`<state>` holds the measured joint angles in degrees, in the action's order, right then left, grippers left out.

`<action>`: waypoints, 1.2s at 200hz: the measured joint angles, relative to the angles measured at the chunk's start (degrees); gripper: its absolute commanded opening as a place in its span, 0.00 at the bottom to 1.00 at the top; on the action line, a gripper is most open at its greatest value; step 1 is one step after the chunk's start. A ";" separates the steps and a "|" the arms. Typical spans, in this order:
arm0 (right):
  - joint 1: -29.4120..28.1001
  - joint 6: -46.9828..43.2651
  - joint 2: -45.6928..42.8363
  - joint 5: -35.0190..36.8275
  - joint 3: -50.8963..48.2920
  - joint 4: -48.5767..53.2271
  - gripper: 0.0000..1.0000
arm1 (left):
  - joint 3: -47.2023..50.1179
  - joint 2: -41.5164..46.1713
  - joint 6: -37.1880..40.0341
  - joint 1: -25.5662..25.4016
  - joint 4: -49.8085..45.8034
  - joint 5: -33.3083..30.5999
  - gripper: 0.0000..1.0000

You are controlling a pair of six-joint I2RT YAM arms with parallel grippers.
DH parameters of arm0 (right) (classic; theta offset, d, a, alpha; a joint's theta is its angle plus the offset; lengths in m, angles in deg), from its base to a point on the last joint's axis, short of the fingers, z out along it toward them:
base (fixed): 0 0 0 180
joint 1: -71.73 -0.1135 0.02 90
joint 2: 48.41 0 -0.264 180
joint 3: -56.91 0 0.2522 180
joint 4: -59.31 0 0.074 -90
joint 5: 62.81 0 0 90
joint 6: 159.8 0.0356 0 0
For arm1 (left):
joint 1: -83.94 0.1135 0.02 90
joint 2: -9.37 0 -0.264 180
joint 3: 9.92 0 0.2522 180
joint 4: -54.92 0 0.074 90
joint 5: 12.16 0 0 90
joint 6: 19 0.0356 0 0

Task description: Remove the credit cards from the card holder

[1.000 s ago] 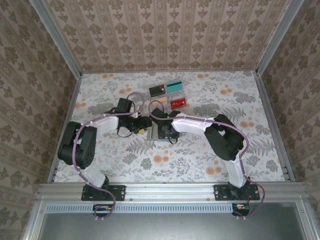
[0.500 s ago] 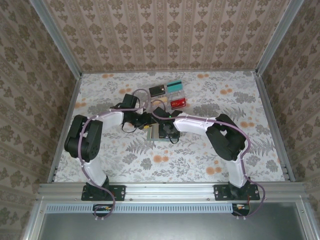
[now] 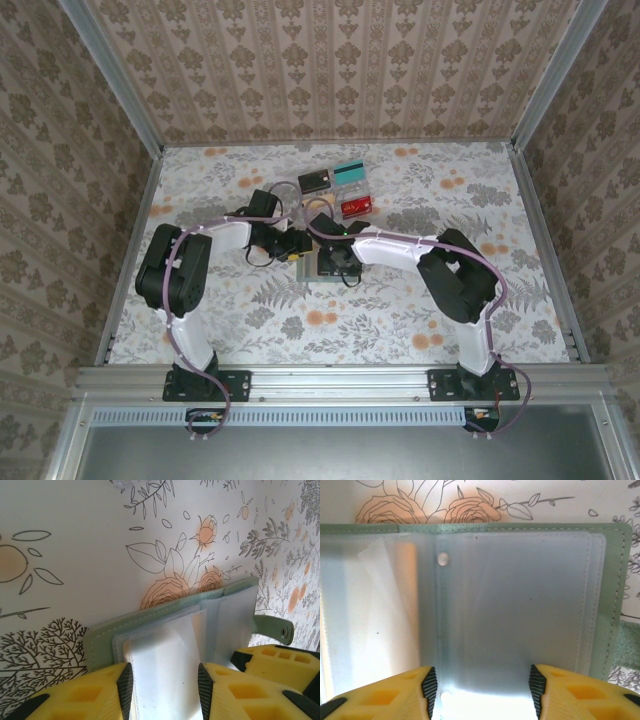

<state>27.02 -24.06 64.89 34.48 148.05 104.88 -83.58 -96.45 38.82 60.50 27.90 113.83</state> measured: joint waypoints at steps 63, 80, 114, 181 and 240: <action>-0.94 -2.14 -0.11 0.00 1.44 1.07 0.75 | 0.00 0.00 0.04 -0.02 0.02 0.02 0.38; -1.05 -2.14 0.09 0.00 1.66 1.38 0.76 | 0.00 0.00 0.04 0.00 0.02 0.02 0.37; -1.09 -2.14 1.97 0.46 2.71 2.97 0.68 | 0.00 0.00 0.04 0.00 0.02 0.04 0.37; -1.07 -1.84 2.40 1.57 3.15 4.09 0.52 | 0.00 0.13 0.09 2.54 -0.04 1.20 0.38; -0.59 -1.11 1.64 1.75 1.57 2.64 0.49 | -0.02 0.70 0.07 1.40 -0.13 3.39 0.40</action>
<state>26.43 -25.17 66.53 36.23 149.63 107.52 -83.60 -95.75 38.88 61.90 27.77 117.21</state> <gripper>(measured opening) 0.494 0.391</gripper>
